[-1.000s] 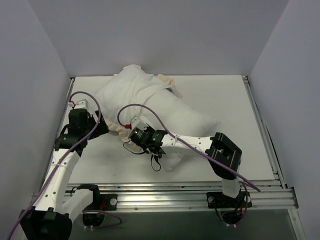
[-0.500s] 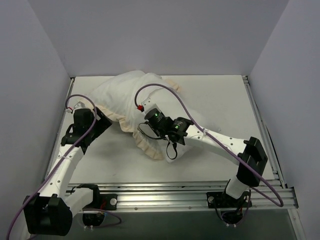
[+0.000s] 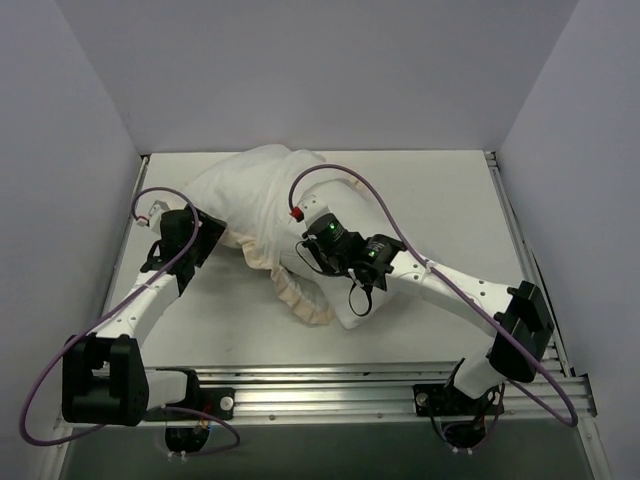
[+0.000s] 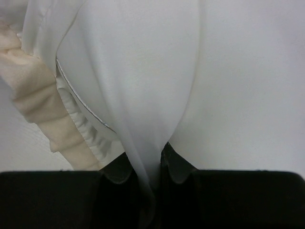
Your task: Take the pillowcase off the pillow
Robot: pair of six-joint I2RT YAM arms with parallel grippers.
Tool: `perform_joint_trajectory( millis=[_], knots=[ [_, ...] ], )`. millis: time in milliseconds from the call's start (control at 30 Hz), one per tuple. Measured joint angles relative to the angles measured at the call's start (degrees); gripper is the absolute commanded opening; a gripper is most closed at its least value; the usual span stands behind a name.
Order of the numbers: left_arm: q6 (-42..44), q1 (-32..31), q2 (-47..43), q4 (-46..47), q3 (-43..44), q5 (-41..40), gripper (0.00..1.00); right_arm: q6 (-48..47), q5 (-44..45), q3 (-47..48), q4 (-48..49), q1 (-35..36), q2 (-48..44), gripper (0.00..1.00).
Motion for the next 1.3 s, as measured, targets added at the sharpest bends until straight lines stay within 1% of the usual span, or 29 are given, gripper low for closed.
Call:
perform_joint_trajectory(
  millis=[67, 100, 167, 200, 267, 300, 433, 533, 633, 800, 933, 1067, 1200, 1300],
  knots=[
    [-0.66, 0.02, 1.64, 1.14, -0.02, -0.11, 0.75, 0.24, -0.44, -0.33, 0.09, -0.26, -0.46, 0.0],
    [-0.87, 0.02, 2.23, 1.68, -0.07, -0.2, 0.67, 0.35, -0.63, -0.46, 0.11, -0.33, -0.66, 0.0],
    [-1.6, 0.02, 2.99, 3.45, -0.46, -0.37, 0.56, 0.52, -1.05, -0.7, 0.2, -0.52, -0.9, 0.0],
    [-1.73, 0.02, 3.21, 4.17, -0.68, -0.44, 0.44, 0.61, -1.16, -0.76, 0.22, -0.59, -0.96, 0.0],
    [-1.92, 0.02, 3.74, 5.22, -0.9, -0.57, 0.29, 0.66, -1.29, -0.79, 0.22, -0.63, -1.01, 0.0],
    [-1.88, 0.02, 4.0, 5.88, -1.01, -0.68, 0.2, 0.68, -1.31, -0.79, 0.24, -0.66, -1.01, 0.0],
    [-1.49, 0.02, 4.85, 7.58, -1.07, -1.51, 0.03, 0.81, -1.49, -0.87, 0.2, -0.72, -1.16, 0.0],
    [-1.16, 0.04, 5.09, 7.89, -0.98, -3.5, 0.02, 1.01, -1.62, -0.87, -0.31, -1.01, -2.21, 0.0],
    [-0.46, 0.79, 5.35, 6.47, 1.05, -6.8, 0.02, 1.4, -1.38, -0.94, -2.05, -1.53, -5.01, 0.0],
    [1.22, 3.34, 5.75, 2.36, 8.9, -12.37, 0.02, 2.62, -0.76, -1.01, -7.34, -4.0, -14.82, 0.0],
    [3.19, 5.4, 8.07, 0.63, 16.04, -12.96, 0.02, 3.87, -1.42, -0.68, -10.86, -8.33, -24.61, 0.0],
    [4.94, 7.39, 12.0, -1.01, 21.29, -13.33, 0.02, 4.17, -1.53, 0.79, -16.15, -10.78, -31.21, 0.0],
    [5.95, 9.11, 15.67, -2.64, 23.06, -13.11, 0.02, 4.31, -1.66, 2.12, -19.61, -10.8, -34.38, 0.0],
    [6.78, 9.42, 19.69, -4.37, 26.4, -10.6, 0.02, 4.24, -1.66, 2.69, -20.96, -10.82, -34.77, 0.0]
  ],
)
